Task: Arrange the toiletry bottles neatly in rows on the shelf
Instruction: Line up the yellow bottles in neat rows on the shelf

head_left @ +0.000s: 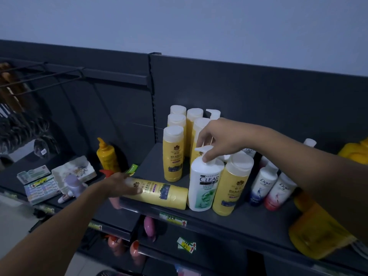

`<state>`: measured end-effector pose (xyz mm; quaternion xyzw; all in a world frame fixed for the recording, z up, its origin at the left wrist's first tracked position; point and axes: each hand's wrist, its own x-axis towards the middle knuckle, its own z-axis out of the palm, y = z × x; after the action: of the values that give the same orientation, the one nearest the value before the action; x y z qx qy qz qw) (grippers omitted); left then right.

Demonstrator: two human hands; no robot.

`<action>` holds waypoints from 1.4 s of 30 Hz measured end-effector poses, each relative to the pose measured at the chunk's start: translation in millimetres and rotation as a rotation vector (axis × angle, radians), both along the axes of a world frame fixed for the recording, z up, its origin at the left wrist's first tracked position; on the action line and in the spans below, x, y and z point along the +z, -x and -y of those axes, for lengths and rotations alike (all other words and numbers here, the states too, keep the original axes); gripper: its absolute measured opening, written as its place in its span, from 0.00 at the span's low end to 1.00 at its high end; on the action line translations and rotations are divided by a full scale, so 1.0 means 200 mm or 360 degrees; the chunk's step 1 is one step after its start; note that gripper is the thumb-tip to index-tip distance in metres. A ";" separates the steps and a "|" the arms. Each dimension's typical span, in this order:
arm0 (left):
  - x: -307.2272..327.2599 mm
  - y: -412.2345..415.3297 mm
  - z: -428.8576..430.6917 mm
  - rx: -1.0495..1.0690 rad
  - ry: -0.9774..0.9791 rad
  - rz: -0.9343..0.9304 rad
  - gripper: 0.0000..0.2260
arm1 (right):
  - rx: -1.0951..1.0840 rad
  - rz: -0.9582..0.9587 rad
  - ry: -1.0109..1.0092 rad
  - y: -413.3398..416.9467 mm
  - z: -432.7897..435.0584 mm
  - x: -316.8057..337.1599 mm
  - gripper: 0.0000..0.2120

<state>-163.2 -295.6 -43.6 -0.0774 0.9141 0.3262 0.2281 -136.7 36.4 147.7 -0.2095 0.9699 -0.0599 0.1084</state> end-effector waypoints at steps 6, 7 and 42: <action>0.07 -0.06 -0.02 0.0270 -0.0686 -0.0021 0.25 | 0.0027 -0.0105 -0.0061 -0.01 0.00 -0.01 0.15; 0.10 -0.05 -0.02 0.0266 -0.0779 -0.0038 0.28 | 0.0015 -0.0122 -0.0059 -0.01 0.00 -0.01 0.15; 0.67 0.00 -0.34 -0.0981 0.0183 -0.0923 0.29 | -0.0333 -0.0130 0.0252 -0.06 -0.03 0.05 0.24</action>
<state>-164.0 -228.3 90.7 0.2819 0.9375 0.1994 0.0437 -125.5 43.0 158.2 -0.1175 0.9823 -0.1387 0.0451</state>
